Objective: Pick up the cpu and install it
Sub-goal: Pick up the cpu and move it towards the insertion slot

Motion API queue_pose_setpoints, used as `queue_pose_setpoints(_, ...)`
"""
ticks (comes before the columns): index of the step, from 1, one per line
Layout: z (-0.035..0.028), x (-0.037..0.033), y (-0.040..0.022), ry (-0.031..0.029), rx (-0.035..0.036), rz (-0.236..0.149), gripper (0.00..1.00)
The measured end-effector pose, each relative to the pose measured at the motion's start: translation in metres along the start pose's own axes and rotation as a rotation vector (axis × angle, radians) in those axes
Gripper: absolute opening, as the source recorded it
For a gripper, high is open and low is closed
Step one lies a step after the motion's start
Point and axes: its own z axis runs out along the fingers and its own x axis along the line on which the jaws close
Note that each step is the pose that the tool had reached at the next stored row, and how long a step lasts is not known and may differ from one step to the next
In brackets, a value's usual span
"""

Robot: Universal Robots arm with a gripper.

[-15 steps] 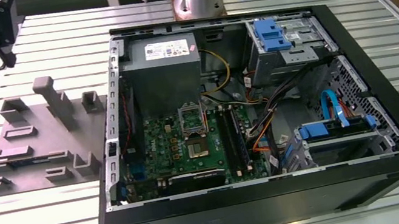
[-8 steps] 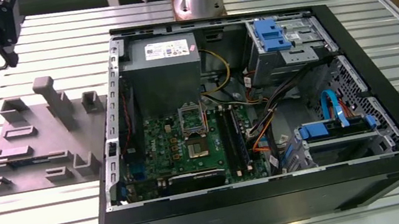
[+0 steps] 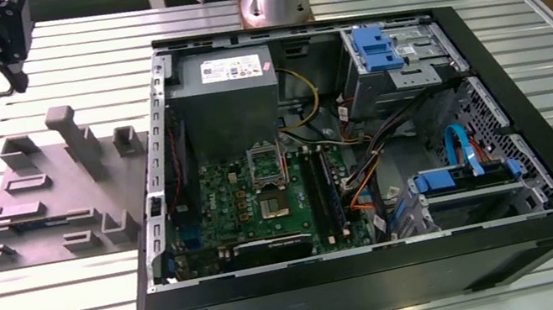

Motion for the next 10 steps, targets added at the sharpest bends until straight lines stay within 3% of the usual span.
queue_pose_setpoints(10, -0.0002, -0.0036, 0.0, 0.0001, 0.0001, 0.0, 0.47)
